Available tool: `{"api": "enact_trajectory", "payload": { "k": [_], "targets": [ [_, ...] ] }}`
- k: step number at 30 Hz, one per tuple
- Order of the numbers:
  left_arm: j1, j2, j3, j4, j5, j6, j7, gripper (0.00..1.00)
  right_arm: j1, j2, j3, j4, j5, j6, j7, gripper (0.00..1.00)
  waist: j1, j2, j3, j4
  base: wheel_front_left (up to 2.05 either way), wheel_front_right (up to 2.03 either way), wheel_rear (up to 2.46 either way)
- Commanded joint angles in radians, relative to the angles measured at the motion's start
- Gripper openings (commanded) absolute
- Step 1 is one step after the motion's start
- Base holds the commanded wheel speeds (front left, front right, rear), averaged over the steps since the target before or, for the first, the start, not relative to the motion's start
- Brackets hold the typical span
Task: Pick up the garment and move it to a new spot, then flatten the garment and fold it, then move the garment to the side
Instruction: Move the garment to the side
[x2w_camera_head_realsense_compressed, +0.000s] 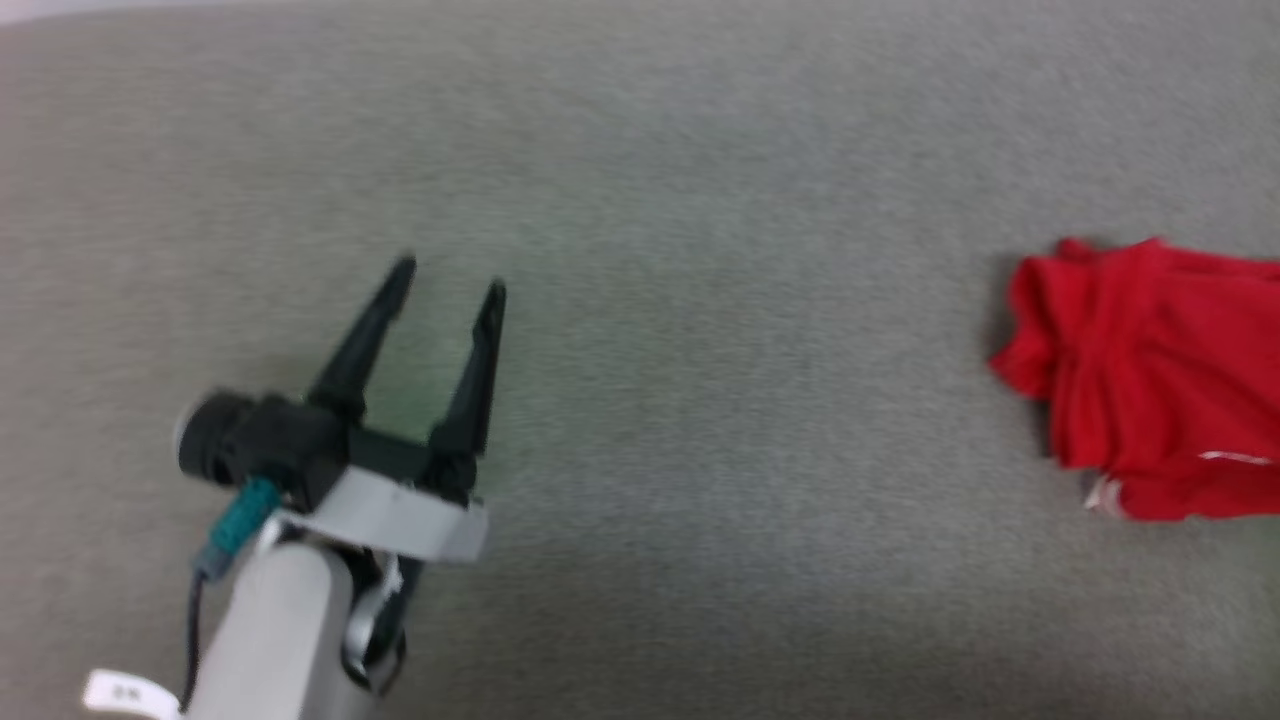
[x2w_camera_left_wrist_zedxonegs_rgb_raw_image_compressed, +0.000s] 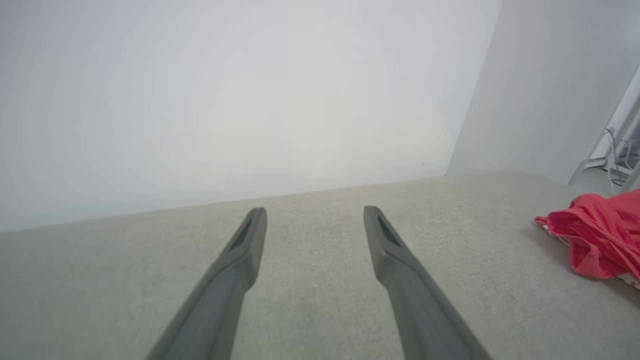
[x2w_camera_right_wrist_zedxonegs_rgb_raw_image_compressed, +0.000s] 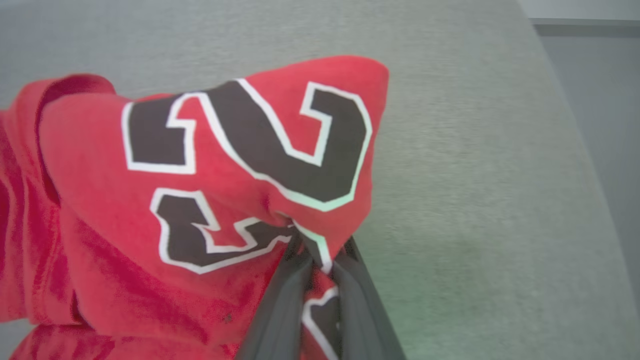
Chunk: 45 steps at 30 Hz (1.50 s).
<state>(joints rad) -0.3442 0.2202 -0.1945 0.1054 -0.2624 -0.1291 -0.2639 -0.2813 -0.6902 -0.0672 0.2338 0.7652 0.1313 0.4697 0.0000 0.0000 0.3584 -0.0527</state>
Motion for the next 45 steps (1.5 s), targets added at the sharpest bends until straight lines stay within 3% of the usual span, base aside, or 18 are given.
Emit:
{"api": "enact_trajectory", "payload": {
  "k": [1, 8, 18, 31, 33, 34, 41, 45],
  "targets": [
    [-0.036, 0.014, -0.002, -0.012, 0.013, -0.001, 0.0, 1.0, -0.009, -0.015, -0.017, 0.017, -0.015, -0.001, -0.022, 0.0, 0.0, 0.0, 0.075, -0.091, 0.0, 0.0, 0.0],
    [-0.162, 0.069, -0.046, -0.023, 0.038, -0.001, 0.0, 1.0, -0.095, -0.073, -0.046, 0.125, -0.06, -0.001, -0.109, 0.0, 0.0, 0.0, 0.151, -0.143, 0.0, 0.0, 0.0],
    [-0.314, 0.139, -0.084, -0.025, 0.042, -0.002, 0.0, 1.0, -0.344, -0.141, -0.05, 0.345, -0.178, -0.001, -0.252, 0.0, 0.0, 0.0, 0.251, -0.135, 0.0, 0.0, 0.0],
    [-0.308, 0.158, -0.099, -0.035, 0.048, 0.013, 0.002, 1.0, -0.543, -0.084, 0.054, 0.631, -0.308, -0.001, -0.386, 0.0, 0.0, 0.0, 0.258, -0.131, 0.0, 0.0, 0.0],
    [-0.3, 0.157, -0.098, -0.034, 0.043, 0.018, 0.003, 1.0, -0.556, -0.079, 0.066, 0.652, -0.308, -0.001, -0.404, 0.79, 0.0, 0.0, 0.248, -0.129, 0.0, 0.0, 0.0],
    [-0.294, 0.156, -0.097, -0.032, 0.038, 0.021, 0.003, 1.0, -0.559, -0.078, 0.074, 0.66, -0.312, -0.001, -0.411, 1.0, 0.0, 0.0, 0.24, -0.128, 0.0, 0.0, 0.0],
    [-0.215, 0.129, -0.093, 0.005, 0.01, 0.039, 0.001, 1.0, -0.534, -0.084, 0.163, 0.641, -0.295, -0.001, -0.458, 1.0, 0.0, 0.0, 0.143, -0.11, 0.0, 0.0, 0.0],
    [-0.136, 0.102, -0.073, 0.016, -0.014, 0.049, 0.0, 1.0, -0.491, -0.055, 0.226, 0.588, -0.263, -0.001, -0.463, 1.0, 0.0, 0.0, 0.073, -0.085, 0.0, 0.0, 0.0]
  ]
}}
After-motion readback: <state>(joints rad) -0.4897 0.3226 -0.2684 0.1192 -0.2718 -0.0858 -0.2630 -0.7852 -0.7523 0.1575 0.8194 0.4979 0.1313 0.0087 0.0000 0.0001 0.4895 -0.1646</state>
